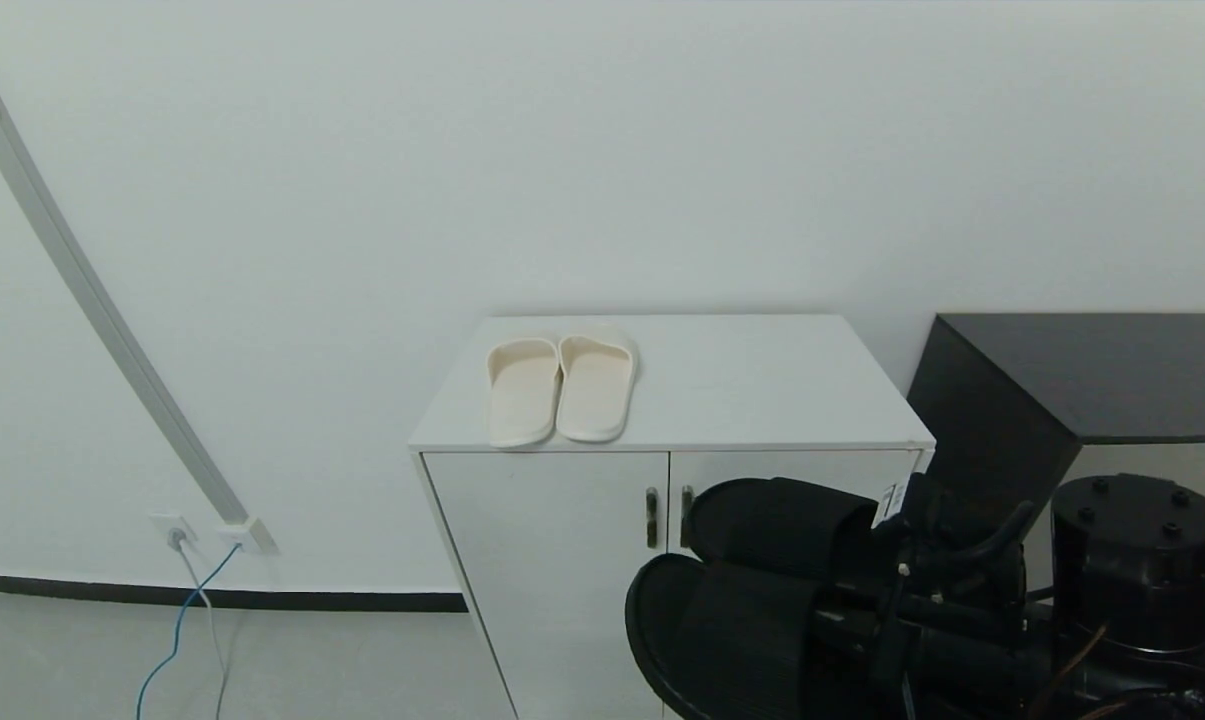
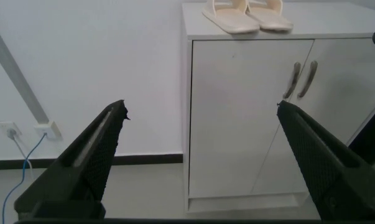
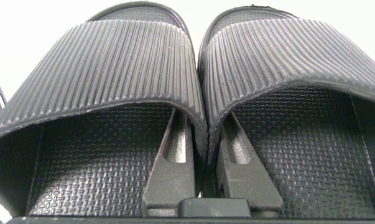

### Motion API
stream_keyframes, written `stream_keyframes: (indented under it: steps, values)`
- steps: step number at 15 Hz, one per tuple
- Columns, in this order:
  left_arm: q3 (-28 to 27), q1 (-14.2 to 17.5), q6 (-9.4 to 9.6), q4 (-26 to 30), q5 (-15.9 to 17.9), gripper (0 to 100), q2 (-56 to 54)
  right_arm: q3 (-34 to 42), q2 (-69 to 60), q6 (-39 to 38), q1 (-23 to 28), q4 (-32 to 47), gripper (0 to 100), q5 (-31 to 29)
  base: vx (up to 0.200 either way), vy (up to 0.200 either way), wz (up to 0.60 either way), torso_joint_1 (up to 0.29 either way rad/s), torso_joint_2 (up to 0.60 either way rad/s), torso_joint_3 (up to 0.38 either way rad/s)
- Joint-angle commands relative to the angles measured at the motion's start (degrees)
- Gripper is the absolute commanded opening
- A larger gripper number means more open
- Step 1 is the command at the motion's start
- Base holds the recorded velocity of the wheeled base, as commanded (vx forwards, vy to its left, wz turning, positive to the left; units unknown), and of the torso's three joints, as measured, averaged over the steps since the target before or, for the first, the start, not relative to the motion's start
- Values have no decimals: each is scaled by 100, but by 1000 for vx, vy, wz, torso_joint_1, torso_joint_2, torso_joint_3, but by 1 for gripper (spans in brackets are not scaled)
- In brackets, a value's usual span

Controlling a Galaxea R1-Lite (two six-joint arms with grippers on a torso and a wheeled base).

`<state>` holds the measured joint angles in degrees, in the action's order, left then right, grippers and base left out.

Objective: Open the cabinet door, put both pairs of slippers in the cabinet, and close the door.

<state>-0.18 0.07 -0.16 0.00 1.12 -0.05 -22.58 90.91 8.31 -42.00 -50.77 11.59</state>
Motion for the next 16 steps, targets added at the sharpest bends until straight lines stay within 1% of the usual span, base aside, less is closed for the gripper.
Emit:
stream_keyframes:
  steps: [1,10,16]
  values:
    - [1,1,-2,0,2,100,5,-1,15,4,-2,-11,0,10,0,0,0,-183,408,227]
    - [1,1,-11,0,2,100,5,25,15,4,-10,-11,0,10,0,0,0,-222,529,311]
    - [1,1,-11,0,2,100,5,43,15,12,-28,-11,0,10,0,0,0,-188,510,320]
